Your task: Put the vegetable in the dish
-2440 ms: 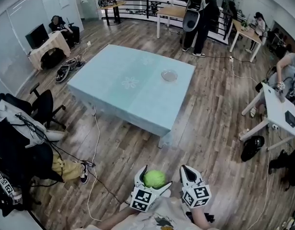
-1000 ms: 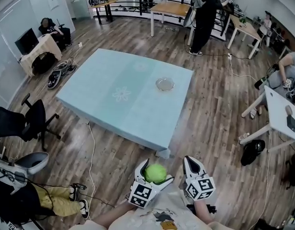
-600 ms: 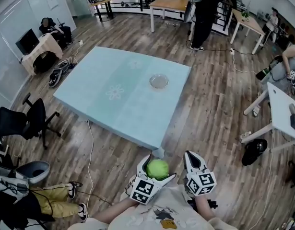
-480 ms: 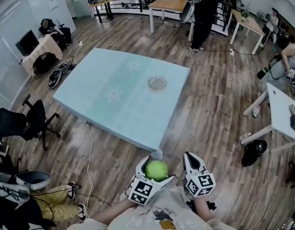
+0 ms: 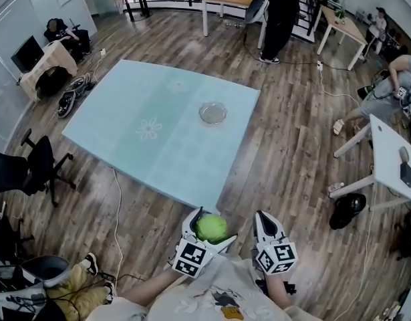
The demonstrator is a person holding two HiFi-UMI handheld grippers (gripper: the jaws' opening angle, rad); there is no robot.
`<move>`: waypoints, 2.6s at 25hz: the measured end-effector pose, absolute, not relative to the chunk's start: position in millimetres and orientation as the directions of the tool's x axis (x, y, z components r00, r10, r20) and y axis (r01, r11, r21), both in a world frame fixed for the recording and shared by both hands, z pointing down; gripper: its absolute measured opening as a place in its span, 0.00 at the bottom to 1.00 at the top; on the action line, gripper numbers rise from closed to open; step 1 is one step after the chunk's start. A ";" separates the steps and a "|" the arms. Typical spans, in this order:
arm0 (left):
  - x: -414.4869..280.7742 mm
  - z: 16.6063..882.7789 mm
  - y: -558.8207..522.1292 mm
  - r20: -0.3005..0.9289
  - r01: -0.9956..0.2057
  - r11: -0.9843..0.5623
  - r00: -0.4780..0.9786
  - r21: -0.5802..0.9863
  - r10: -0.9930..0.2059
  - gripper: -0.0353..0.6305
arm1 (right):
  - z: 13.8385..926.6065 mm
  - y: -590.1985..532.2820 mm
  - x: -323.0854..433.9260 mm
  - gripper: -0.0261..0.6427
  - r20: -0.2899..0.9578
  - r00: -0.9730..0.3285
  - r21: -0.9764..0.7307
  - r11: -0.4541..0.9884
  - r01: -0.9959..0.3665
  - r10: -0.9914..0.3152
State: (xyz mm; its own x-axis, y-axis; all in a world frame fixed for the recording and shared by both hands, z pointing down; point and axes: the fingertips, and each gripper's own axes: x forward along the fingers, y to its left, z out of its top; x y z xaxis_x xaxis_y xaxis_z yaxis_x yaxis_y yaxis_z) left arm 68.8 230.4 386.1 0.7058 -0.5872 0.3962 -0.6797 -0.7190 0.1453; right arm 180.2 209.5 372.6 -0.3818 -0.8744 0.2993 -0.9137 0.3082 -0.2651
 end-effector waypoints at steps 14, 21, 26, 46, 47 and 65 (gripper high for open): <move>16.2 363.3 77.5 0.311 -0.664 -0.724 0.739 0.189 -0.597 0.91 | 342.9 63.1 110.7 0.07 0.269 -0.349 -0.213 0.298 -0.930 -0.898; 6.4 375.5 18.7 0.321 -0.620 -0.770 0.768 0.152 -0.555 0.91 | 352.8 32.2 100.4 0.07 0.297 -0.299 -0.180 0.254 -0.950 -0.907; 15.3 384.0 4.0 0.335 -0.613 -0.771 0.772 0.171 -0.539 0.91 | 363.0 25.7 105.9 0.07 0.320 -0.291 -0.195 0.238 -0.951 -0.902; 65.6 386.4 -105.4 0.350 -0.642 -0.759 0.740 0.113 -0.574 0.91 | 388.1 -67.3 141.9 0.07 0.344 -0.336 -0.221 0.272 -0.936 -0.877; 64.0 389.8 -108.8 0.352 -0.648 -0.754 0.735 0.110 -0.580 0.91 | 389.7 -70.4 141.6 0.07 0.344 -0.340 -0.221 0.276 -0.935 -0.875; 43.4 481.4 -227.6 0.421 -0.766 -0.634 0.612 0.105 -0.669 0.91 | 464.1 -149.5 124.7 0.07 0.451 -0.475 -0.236 0.412 -0.880 -0.755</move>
